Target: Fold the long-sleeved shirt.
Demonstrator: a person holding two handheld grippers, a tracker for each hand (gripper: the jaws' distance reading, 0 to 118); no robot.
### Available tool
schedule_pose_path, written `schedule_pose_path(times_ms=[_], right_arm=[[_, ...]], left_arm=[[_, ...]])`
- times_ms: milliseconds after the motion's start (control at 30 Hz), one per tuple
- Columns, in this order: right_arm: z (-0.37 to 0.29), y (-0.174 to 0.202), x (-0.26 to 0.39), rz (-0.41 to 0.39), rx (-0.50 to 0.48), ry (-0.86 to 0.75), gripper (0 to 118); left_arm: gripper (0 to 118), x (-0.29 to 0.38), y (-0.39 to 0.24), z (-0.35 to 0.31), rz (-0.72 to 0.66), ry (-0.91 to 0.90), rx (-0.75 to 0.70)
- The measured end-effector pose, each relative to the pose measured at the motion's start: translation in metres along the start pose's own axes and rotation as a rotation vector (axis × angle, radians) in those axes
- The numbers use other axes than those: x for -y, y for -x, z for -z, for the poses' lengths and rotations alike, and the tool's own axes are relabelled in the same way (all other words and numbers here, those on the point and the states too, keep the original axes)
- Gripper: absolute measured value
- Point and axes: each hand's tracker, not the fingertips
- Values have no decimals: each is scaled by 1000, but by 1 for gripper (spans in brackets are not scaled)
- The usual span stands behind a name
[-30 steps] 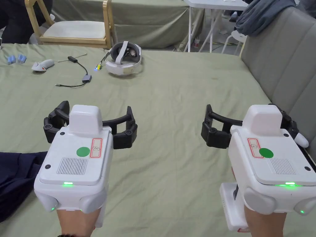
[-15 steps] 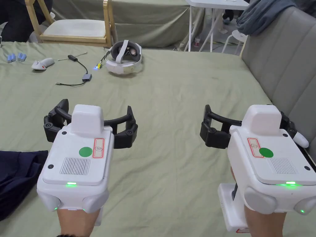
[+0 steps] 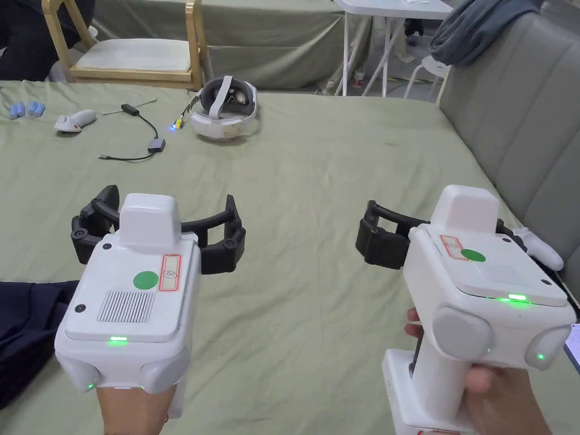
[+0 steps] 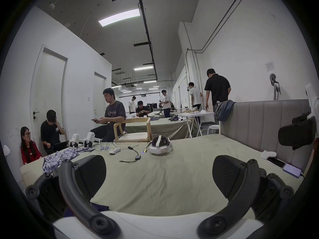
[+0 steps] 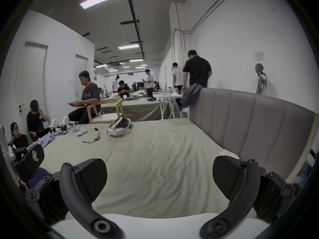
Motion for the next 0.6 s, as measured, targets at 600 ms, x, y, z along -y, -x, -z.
schedule_pose_path(times_ms=[600], right_arm=[[1,-18,0,28,-13,-19,118]], left_arm=[[111,3,-3,2,-21,30,8]])
